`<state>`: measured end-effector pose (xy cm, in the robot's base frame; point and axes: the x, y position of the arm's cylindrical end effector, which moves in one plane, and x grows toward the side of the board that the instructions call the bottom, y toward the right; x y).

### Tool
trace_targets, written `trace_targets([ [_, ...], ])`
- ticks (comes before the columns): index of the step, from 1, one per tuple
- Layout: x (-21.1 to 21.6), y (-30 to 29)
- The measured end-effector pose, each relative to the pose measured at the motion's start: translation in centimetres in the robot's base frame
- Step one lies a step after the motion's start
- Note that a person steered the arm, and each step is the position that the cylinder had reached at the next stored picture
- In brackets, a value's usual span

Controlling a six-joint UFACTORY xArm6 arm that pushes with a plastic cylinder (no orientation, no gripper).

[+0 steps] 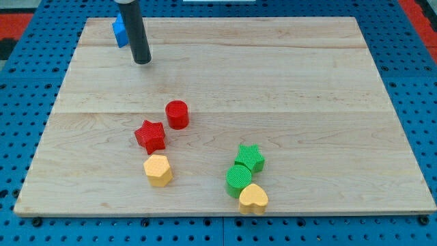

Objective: Push the red star right a bit

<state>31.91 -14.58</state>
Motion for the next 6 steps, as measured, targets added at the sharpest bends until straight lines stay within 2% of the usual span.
trace_targets([
  [1, 3.2, 0.0],
  [2, 9.5, 0.7],
  [4, 17.3, -3.3],
  [5, 21.2, -1.5],
  [6, 17.9, 1.3],
])
